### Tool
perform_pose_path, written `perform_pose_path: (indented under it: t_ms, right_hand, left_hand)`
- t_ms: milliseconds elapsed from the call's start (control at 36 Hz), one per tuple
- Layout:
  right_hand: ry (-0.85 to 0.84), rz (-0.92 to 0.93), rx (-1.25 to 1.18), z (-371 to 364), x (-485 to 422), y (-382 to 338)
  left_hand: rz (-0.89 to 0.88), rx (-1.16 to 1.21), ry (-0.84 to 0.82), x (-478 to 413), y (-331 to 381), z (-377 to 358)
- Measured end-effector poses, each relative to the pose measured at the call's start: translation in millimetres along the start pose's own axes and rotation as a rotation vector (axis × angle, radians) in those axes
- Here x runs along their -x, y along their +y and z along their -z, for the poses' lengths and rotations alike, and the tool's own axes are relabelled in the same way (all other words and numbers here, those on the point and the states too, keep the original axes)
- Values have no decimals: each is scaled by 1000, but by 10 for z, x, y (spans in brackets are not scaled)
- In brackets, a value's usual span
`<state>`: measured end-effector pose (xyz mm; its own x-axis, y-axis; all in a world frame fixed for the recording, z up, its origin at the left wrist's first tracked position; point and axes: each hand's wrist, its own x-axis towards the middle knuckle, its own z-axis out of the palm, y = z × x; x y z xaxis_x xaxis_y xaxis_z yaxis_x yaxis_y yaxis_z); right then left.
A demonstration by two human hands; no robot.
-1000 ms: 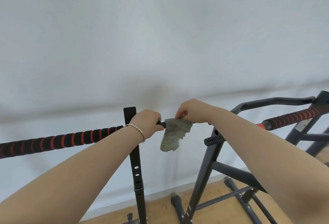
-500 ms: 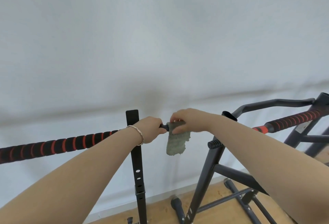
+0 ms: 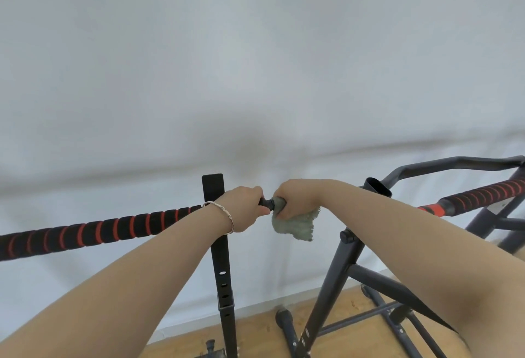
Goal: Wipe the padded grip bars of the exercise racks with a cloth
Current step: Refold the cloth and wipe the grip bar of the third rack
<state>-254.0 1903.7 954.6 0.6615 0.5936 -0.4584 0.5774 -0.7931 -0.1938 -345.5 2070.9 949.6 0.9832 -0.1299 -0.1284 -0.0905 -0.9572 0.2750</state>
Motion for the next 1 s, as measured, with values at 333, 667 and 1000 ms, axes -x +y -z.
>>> perform_pose_path:
  t_ms: [333,667,1000]
  right_hand:
    - [-64,86,-12,20,-118,29]
    - [353,327,421,-129,50,340]
    - [-102,165,-103,220,73,442]
  left_hand:
    - [-5,-160,-44,-35,-18,-22]
    - [84,-56,-45,-14,49,36]
    - [103,-40,-25,40,89,45]
